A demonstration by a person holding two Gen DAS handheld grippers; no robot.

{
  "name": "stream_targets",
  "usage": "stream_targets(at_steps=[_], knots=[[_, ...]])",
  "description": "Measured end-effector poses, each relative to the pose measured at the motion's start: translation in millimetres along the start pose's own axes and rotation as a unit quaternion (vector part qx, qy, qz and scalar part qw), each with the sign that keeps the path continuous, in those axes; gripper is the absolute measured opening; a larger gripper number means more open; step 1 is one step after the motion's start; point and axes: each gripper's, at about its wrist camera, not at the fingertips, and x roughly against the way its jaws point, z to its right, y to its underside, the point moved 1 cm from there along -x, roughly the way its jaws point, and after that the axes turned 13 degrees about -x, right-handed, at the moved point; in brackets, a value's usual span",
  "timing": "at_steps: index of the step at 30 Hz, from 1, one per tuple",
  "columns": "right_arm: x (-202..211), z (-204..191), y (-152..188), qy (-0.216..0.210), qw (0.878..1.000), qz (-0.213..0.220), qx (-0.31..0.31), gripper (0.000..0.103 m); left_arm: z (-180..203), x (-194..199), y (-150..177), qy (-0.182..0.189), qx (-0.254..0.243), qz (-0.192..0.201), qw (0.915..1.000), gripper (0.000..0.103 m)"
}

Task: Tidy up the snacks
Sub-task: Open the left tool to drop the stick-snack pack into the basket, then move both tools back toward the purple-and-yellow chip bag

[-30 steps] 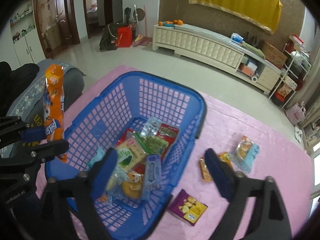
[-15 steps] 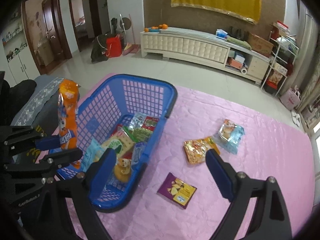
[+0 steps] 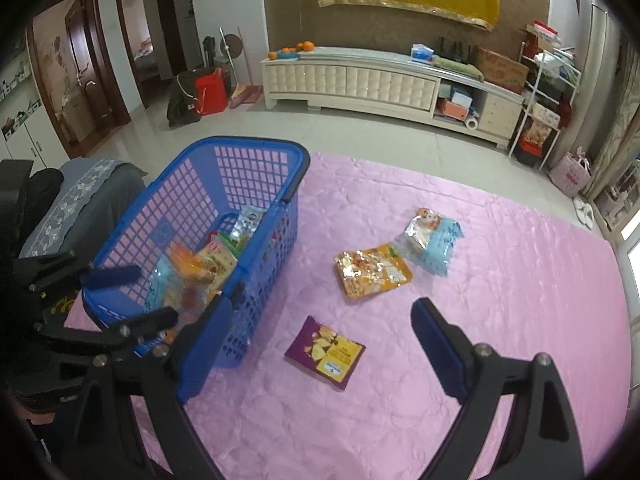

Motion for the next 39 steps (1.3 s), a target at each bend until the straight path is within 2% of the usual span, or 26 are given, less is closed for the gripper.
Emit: stream_targets(at_steps=[2, 5, 12, 21, 26, 30, 33, 39], knots=[[4, 1, -1, -0.002, 1.000, 0.003, -0.004, 0.093, -1, 7, 0, 0.005, 0.003, 0.007, 1.0000, 0.066], [12, 5, -1, -0.003, 1.000, 0.012, -0.013, 0.093, 2, 20, 1, -0.005, 0.000, 0.021, 0.9998, 0.074], [32, 19, 0, -0.003, 0.999, 0.029, -0.018, 0.093, 20, 44, -1, -0.019, -0.009, 0.048, 0.9986, 0.080], [73, 59, 8, 0.004, 0.997, 0.059, -0.038, 0.093, 85, 65, -8, -0.023, -0.079, 0.091, 0.9924, 0.085], [87, 89, 21, 0.018, 0.995, 0.071, -0.065, 0.093, 121, 61, -9, -0.039, -0.106, 0.099, 0.9887, 0.085], [88, 115, 35, 0.034, 0.993, 0.072, -0.087, 0.093, 146, 48, -9, -0.038, -0.111, 0.095, 0.9885, 0.085], [81, 135, 48, 0.046, 0.991, 0.069, -0.108, 0.093, 159, 34, -8, -0.032, -0.106, 0.085, 0.9902, 0.085], [58, 157, 68, 0.070, 0.990, 0.047, -0.110, 0.093, 178, 2, -11, -0.018, -0.112, 0.071, 0.9911, 0.085]])
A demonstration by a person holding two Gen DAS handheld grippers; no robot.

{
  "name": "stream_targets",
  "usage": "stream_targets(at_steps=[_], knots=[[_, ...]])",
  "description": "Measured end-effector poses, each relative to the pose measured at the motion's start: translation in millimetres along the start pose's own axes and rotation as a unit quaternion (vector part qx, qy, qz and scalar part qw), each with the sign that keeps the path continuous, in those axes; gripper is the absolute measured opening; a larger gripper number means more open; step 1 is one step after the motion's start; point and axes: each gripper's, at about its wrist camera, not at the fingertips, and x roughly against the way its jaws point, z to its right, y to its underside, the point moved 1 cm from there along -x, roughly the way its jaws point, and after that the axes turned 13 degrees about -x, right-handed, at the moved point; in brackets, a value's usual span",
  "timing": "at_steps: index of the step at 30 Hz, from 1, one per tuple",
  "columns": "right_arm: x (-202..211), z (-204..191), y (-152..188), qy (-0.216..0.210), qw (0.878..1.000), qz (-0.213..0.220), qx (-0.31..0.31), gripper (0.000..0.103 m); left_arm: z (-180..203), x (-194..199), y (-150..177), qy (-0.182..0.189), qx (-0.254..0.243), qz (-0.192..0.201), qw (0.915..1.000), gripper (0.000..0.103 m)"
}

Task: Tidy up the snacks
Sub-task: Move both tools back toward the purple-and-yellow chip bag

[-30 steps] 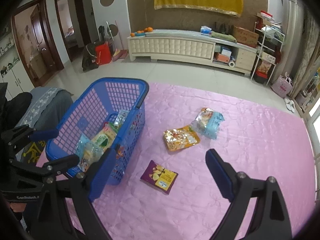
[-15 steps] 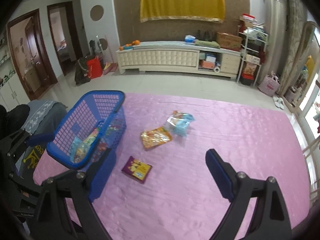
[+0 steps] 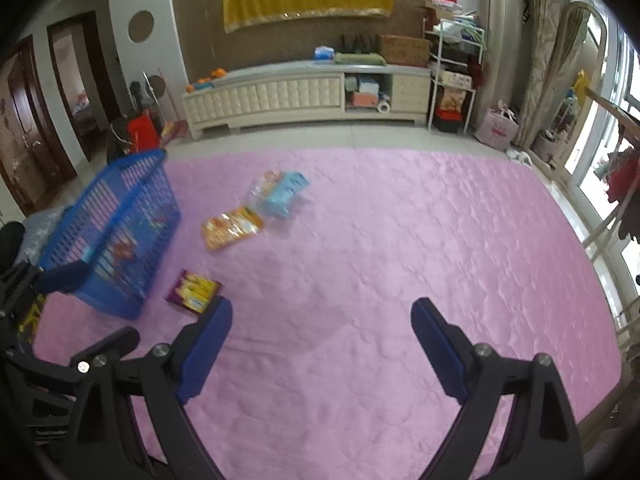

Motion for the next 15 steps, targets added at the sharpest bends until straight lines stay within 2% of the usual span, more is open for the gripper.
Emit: stream_targets(at_steps=[6, 15], knots=[[-32, 18, 12, 0.000, 0.999, -0.032, -0.015, 0.093, 4, -41, -3, 0.010, 0.010, -0.031, 0.9994, 0.085], [-78, 17, 27, 0.010, 0.997, -0.074, -0.003, 0.093, -9, -97, 3, 0.007, 0.022, -0.071, 0.9972, 0.085]])
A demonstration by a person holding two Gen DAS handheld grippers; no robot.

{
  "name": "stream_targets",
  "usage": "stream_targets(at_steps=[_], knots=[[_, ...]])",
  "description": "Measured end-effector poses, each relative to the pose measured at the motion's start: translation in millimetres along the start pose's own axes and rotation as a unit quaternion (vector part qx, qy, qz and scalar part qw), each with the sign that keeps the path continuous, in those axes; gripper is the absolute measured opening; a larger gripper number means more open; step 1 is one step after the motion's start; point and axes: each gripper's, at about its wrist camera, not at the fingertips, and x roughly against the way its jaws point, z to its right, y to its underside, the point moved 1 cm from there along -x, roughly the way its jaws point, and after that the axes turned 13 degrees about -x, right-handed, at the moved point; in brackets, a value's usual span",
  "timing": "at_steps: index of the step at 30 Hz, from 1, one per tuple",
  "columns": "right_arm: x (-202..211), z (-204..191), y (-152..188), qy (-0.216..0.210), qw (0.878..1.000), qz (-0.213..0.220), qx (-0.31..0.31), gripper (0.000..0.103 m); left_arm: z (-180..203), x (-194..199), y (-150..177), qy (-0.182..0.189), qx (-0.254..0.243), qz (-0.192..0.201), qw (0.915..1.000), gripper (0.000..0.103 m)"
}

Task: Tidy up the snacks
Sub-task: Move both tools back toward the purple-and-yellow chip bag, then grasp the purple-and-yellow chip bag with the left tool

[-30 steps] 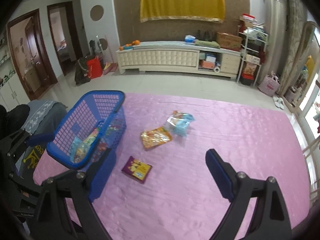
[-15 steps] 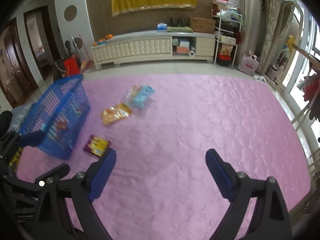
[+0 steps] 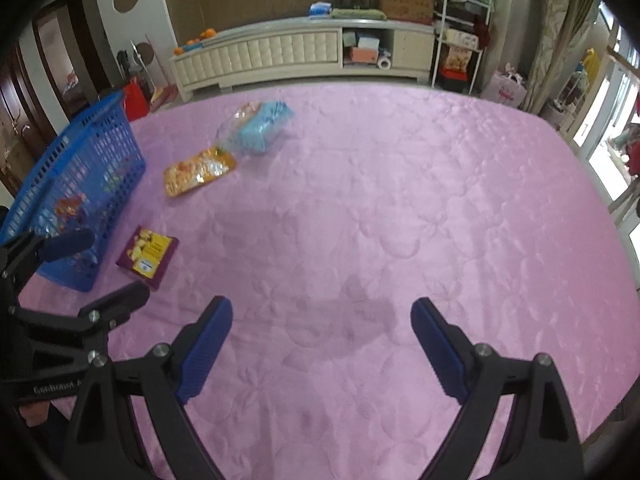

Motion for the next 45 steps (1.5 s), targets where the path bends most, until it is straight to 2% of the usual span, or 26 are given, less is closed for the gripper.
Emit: stream_targets(at_steps=[3, 7, 11, 13, 16, 24, 31, 34, 38, 41, 45], knots=[[-13, -4, -1, -0.004, 1.000, -0.011, 0.003, 0.093, -10, -14, 0, 0.003, 0.007, -0.008, 0.9999, 0.085], [-28, -10, -4, -0.008, 1.000, -0.016, 0.001, 0.093, -26, -34, -1, 0.028, 0.025, -0.024, 0.9990, 0.085], [-38, -12, -6, -0.014, 1.000, -0.018, -0.004, 0.093, -36, -50, 1, 0.018, 0.024, -0.039, 0.9988, 0.085], [-43, -13, -7, -0.020, 1.000, -0.021, -0.006, 0.093, -38, -55, 1, 0.028, 0.028, -0.043, 0.9983, 0.085], [-47, -13, -7, -0.027, 0.999, -0.023, -0.007, 0.093, -37, -64, 4, 0.024, 0.028, -0.058, 0.9976, 0.085], [-49, -3, -9, -0.034, 0.999, -0.023, -0.023, 0.093, -40, -70, 4, 0.047, 0.053, -0.066, 0.9953, 0.086], [-47, 3, -10, -0.035, 0.999, -0.022, -0.034, 0.093, -32, -68, 1, 0.068, 0.055, -0.061, 0.9943, 0.086], [-45, 6, -9, -0.038, 0.998, -0.023, -0.037, 0.093, -30, -64, -1, 0.083, 0.050, -0.059, 0.9935, 0.086], [-45, 9, -8, -0.041, 0.998, -0.026, -0.042, 0.093, -22, -55, -3, 0.094, 0.018, -0.052, 0.9940, 0.086], [-46, 11, -6, -0.045, 0.997, -0.029, -0.047, 0.093, -22, -51, -5, 0.082, 0.002, -0.054, 0.9951, 0.086], [-48, 12, -6, -0.049, 0.997, -0.031, -0.050, 0.093, -25, -63, -3, 0.069, -0.010, -0.084, 0.9940, 0.086]])
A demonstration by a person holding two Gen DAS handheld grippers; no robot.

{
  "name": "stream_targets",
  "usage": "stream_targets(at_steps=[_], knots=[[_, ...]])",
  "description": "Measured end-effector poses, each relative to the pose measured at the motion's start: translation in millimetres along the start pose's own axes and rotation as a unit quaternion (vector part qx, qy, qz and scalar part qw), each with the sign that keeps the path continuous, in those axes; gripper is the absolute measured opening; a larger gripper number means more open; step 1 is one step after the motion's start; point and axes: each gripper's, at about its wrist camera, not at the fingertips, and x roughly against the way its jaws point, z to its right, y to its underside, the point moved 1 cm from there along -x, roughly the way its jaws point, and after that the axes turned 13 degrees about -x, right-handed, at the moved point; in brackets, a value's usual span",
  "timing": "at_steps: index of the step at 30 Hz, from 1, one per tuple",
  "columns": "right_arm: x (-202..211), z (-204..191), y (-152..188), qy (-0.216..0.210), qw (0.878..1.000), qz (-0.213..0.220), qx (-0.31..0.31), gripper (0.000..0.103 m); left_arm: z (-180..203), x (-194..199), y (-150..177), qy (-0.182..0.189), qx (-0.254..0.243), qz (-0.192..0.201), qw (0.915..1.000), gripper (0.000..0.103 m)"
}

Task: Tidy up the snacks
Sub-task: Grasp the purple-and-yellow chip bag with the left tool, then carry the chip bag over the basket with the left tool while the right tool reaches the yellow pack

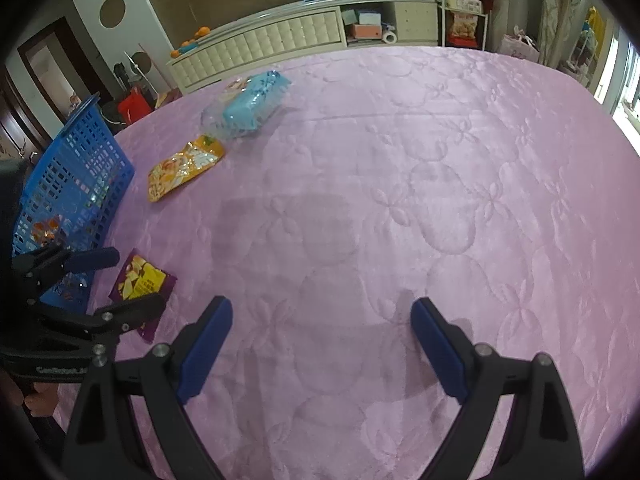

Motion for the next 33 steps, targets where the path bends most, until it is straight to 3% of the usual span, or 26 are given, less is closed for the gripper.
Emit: stream_targets(at_steps=[5, 7, 9, 10, 18, 26, 33], knots=[[-1, 1, 1, -0.003, 1.000, 0.000, 0.000, 0.093, -2, -6, 5, 0.009, 0.008, -0.004, 0.9999, 0.084], [-1, 1, 1, -0.003, 1.000, -0.001, -0.001, 0.093, -2, -6, 5, 0.011, 0.007, 0.001, 0.9999, 0.077], [0, 1, 0, -0.004, 1.000, -0.002, -0.003, 0.093, 0, -3, 4, 0.013, 0.002, 0.005, 0.9999, 0.059], [0, 1, 0, -0.004, 1.000, -0.003, -0.003, 0.093, 2, -2, 4, 0.013, 0.000, 0.005, 0.9999, 0.057], [6, -9, -8, -0.003, 1.000, -0.002, 0.021, 0.093, 11, 18, -1, 0.013, 0.007, 0.028, 0.9995, 0.055], [24, -29, -48, -0.009, 0.998, 0.024, 0.056, 0.093, -2, 88, -20, -0.024, 0.020, 0.107, 0.9938, 0.055], [12, -71, -70, -0.025, 0.994, 0.014, 0.105, 0.093, -33, 145, -33, -0.059, 0.040, 0.158, 0.9848, 0.055]])
